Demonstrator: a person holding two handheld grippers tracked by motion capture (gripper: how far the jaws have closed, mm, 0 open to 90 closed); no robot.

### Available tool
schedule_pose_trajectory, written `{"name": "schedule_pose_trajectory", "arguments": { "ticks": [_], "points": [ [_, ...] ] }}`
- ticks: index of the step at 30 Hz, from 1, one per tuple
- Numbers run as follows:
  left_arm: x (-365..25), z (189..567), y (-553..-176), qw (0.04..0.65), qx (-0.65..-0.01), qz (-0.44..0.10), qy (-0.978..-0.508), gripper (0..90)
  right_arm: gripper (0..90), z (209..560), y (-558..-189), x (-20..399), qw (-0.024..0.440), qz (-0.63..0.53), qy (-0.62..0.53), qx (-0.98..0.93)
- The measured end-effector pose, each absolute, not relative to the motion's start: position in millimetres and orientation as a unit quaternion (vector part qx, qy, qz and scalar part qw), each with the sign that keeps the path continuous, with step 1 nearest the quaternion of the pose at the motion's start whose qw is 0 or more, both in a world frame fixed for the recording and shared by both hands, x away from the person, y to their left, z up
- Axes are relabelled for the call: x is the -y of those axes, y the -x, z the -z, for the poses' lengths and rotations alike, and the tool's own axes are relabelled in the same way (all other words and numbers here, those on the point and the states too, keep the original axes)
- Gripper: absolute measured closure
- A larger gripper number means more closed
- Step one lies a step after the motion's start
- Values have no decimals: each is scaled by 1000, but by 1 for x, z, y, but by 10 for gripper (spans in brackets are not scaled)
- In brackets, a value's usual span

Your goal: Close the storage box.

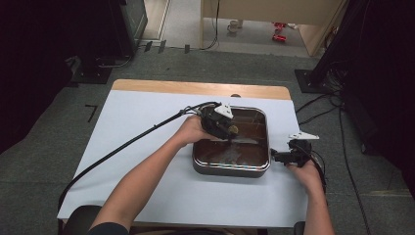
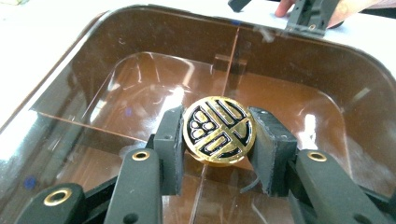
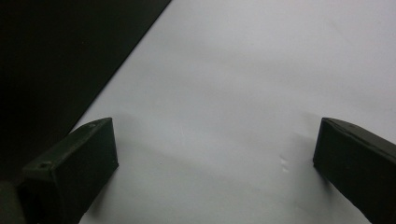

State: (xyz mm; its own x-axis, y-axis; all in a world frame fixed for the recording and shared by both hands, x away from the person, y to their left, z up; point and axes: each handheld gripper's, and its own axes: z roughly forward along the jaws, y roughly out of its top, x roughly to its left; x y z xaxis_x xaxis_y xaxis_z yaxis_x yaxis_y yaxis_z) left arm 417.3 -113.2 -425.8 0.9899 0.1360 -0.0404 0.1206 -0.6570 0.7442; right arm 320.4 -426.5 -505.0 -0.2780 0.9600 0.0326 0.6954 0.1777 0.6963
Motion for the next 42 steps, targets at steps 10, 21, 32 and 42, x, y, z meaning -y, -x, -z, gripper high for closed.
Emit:
{"name": "schedule_pose_trajectory", "arguments": {
  "ticks": [10,21,32,42],
  "points": [
    [112,427,-418,407,-74,-6,-911,589,0,505,-320,426,214,-309,-561,-737],
    [105,411,-423,437,-106,26,-893,467,0,505,-320,426,214,-309,-562,-737],
    [88,396,-412,407,-96,18,-908,319,0,505,-320,426,214,-309,-562,-737],
    [68,388,-403,417,-110,-15,-902,319,0,505,-320,426,215,-310,-562,-736]
  ]
}}
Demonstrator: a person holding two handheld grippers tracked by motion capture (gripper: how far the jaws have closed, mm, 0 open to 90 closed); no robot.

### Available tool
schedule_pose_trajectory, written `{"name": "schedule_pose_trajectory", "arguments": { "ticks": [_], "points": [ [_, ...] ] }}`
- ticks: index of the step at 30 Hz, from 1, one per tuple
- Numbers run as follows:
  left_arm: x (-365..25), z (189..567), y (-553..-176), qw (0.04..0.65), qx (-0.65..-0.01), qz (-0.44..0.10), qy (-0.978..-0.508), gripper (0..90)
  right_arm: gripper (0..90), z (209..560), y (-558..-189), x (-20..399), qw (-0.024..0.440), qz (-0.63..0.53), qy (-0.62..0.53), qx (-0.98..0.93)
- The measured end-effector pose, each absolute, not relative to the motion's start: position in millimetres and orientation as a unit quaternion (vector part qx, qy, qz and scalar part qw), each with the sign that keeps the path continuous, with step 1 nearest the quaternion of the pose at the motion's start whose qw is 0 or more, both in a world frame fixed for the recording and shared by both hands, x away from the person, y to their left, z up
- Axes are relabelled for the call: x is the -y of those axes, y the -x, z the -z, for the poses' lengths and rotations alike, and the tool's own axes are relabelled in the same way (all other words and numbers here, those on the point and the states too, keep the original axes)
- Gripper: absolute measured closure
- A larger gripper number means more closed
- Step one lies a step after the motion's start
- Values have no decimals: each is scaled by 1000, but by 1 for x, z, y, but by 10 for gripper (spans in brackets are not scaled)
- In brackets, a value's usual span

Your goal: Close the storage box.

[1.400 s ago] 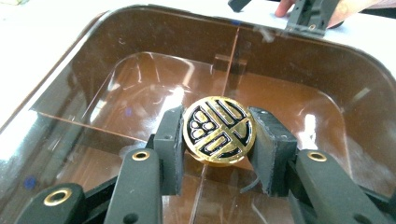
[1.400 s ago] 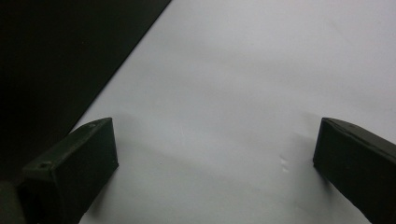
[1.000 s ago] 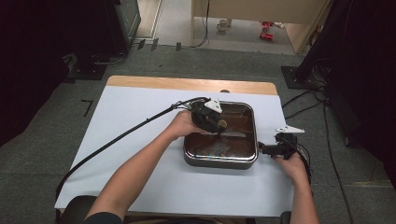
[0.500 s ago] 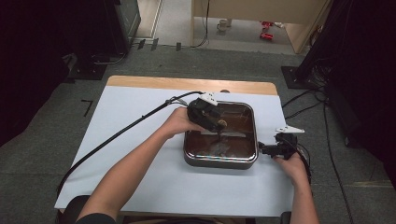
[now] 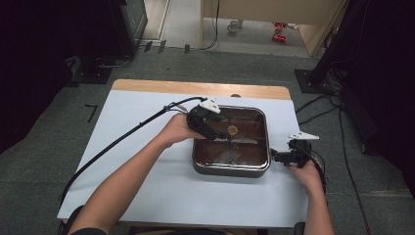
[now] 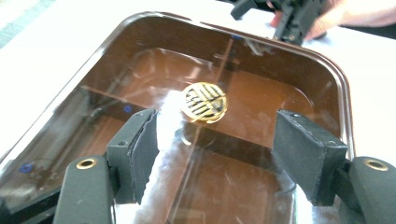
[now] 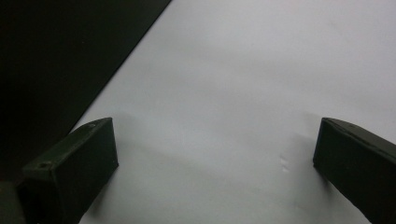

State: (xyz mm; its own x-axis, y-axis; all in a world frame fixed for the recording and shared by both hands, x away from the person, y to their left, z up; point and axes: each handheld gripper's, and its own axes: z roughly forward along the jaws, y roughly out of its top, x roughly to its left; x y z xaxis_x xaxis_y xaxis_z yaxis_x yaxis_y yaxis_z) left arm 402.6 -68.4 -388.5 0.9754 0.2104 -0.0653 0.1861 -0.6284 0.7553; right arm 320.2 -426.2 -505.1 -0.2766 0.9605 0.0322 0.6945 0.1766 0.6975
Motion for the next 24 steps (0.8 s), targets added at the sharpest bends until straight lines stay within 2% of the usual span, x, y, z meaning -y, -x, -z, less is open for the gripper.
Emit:
{"name": "schedule_pose_trajectory", "arguments": {
  "ticks": [4,15,24],
  "points": [
    [41,388,-406,429,-142,-11,-892,321,0,505,-320,426,215,-309,-561,-737],
    [-7,390,-402,434,-179,-31,-882,296,0,505,-320,426,215,-309,-561,-737],
    [-56,409,-397,447,-224,-48,-864,278,0,505,-320,426,215,-309,-561,-737]
  ]
}}
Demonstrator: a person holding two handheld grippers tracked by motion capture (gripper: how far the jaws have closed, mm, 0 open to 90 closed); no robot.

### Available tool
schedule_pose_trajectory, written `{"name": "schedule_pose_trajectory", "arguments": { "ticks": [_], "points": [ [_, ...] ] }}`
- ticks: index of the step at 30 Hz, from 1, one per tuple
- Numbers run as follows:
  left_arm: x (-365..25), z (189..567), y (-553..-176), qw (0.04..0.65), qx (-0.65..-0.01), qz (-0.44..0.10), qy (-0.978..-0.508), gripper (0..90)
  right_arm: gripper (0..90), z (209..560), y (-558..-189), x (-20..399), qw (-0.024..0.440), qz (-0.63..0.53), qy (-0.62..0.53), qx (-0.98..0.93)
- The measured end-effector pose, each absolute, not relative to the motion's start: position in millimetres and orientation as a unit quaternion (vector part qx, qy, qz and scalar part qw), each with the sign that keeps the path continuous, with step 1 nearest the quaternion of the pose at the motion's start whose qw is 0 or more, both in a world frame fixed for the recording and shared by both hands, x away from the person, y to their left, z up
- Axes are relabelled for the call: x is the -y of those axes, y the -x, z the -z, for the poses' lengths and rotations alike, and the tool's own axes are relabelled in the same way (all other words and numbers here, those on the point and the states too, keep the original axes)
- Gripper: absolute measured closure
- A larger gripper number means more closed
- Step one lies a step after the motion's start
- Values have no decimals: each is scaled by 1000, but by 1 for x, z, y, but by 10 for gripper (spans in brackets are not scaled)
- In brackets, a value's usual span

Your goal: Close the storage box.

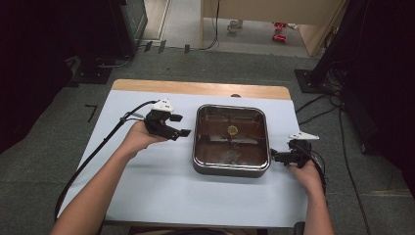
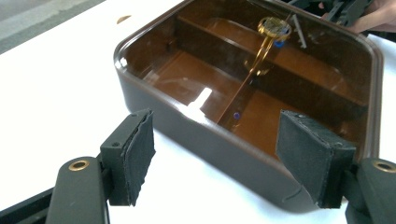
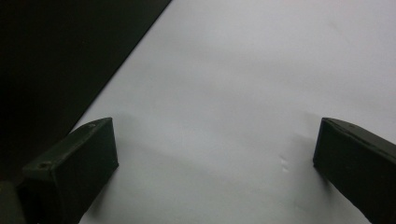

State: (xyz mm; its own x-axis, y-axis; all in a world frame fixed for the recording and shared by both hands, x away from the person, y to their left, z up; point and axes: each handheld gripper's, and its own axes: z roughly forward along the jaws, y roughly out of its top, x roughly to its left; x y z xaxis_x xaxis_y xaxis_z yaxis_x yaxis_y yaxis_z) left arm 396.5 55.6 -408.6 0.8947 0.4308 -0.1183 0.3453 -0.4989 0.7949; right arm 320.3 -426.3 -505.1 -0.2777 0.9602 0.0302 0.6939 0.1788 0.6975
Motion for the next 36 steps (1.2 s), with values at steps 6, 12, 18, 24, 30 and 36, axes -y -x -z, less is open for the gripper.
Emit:
{"name": "schedule_pose_trajectory", "arguments": {
  "ticks": [6,12,18,24,30,36],
  "points": [
    [-76,427,-391,439,-251,-64,-860,269,0,505,-320,426,215,-310,-561,-737],
    [-93,446,-385,427,-277,-82,-857,270,0,505,-320,426,215,-309,-561,-737],
    [-112,464,-383,423,-301,-91,-850,273,0,505,-320,426,215,-309,-561,-737],
    [-124,472,-384,417,-320,-105,-844,276,0,505,-320,426,215,-309,-561,-737],
    [-130,482,-389,397,-332,-125,-846,276,0,505,-320,426,215,-310,-561,-737],
    [-131,489,-392,382,-343,-137,-847,276,0,505,-320,426,215,-310,-561,-737]
  ]
}}
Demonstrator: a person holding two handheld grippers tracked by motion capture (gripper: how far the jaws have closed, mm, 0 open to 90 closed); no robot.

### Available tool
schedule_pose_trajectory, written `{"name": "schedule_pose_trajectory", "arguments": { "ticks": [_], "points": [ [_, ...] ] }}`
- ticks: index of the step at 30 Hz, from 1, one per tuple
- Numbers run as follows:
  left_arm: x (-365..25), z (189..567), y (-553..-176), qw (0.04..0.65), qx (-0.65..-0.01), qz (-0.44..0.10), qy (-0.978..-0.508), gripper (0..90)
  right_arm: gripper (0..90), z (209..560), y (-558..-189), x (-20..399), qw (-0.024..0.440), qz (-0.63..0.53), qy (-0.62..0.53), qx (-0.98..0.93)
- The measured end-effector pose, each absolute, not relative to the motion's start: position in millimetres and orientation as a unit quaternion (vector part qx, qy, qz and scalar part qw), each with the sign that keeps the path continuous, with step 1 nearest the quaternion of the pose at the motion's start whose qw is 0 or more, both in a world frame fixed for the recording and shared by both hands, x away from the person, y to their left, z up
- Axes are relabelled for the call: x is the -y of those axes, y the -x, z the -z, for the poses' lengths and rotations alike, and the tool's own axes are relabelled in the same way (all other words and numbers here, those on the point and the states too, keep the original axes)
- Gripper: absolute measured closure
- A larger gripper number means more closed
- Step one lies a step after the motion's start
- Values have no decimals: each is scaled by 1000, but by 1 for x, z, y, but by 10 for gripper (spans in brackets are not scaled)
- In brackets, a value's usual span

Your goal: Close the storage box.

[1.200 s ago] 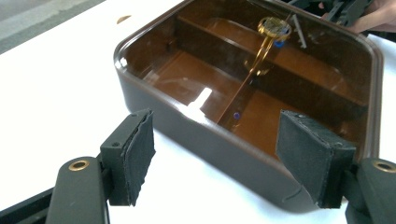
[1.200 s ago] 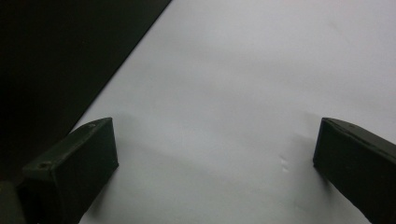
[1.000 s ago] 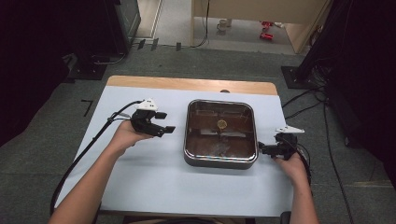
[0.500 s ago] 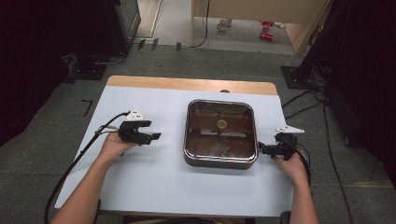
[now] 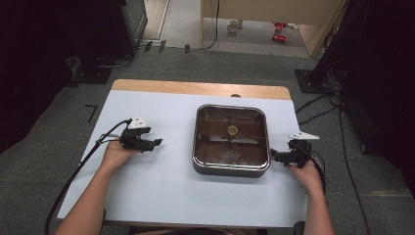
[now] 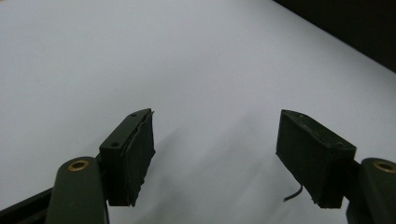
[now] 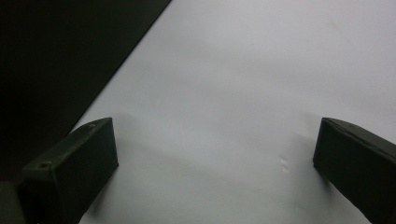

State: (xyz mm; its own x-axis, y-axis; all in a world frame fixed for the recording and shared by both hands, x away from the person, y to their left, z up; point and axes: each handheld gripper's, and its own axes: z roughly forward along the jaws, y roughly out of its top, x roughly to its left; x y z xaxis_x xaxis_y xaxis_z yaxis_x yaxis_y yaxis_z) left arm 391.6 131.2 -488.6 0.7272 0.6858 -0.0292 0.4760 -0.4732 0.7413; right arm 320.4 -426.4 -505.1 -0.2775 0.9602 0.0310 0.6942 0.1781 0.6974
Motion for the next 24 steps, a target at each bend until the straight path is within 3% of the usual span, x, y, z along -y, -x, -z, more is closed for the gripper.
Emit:
{"name": "schedule_pose_trajectory", "arguments": {
  "ticks": [24],
  "points": [
    [-131,497,-392,378,-336,-148,-850,273,0,505,-320,426,214,-310,-561,-737]
  ]
}}
